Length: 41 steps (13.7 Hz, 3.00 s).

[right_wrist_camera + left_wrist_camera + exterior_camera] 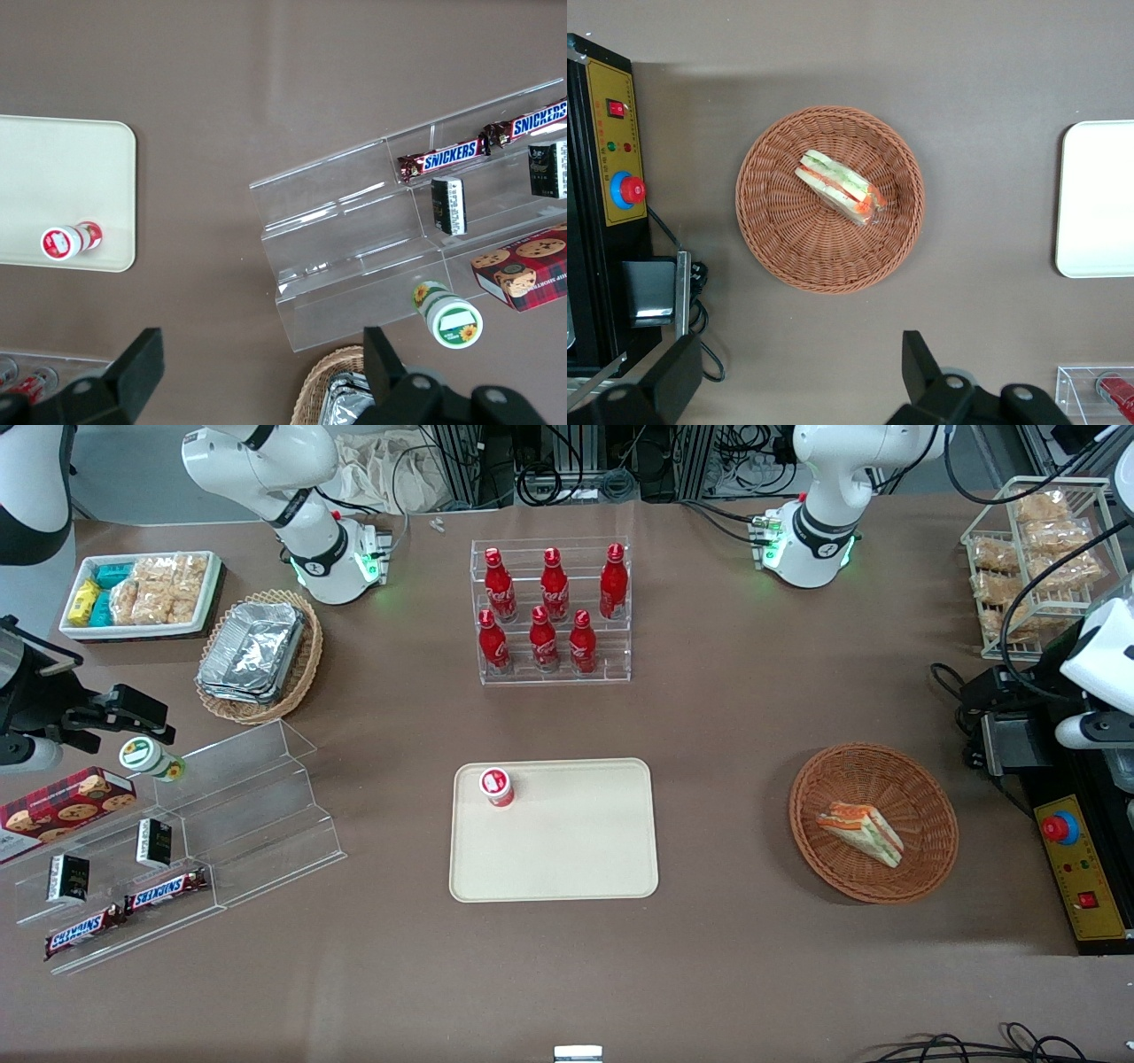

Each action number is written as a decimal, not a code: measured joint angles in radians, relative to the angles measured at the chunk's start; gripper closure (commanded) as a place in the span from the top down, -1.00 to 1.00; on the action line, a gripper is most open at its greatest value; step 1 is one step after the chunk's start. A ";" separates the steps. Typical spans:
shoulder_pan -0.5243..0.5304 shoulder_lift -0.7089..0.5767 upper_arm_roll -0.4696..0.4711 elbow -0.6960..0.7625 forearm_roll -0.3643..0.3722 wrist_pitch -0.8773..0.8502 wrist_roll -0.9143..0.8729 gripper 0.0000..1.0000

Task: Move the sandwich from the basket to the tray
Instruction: 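Move the left gripper over the sandwich in the wicker basket, then lower the open left gripper and close it on the wrapped sandwich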

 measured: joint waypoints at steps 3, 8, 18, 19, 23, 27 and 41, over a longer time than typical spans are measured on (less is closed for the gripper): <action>0.000 -0.001 0.002 0.000 0.000 0.000 0.000 1.00; 0.000 -0.001 0.003 0.000 0.000 -0.006 0.001 1.00; 0.007 0.015 0.024 -0.286 -0.001 0.264 -0.006 1.00; 0.010 0.017 0.026 -0.313 -0.001 0.298 -0.020 1.00; 0.020 0.041 0.027 -0.396 -0.005 0.478 -0.137 1.00; 0.017 0.115 0.019 -0.416 -0.008 0.560 -0.382 1.00; 0.015 0.386 -0.002 -0.360 -0.019 0.723 -0.923 0.98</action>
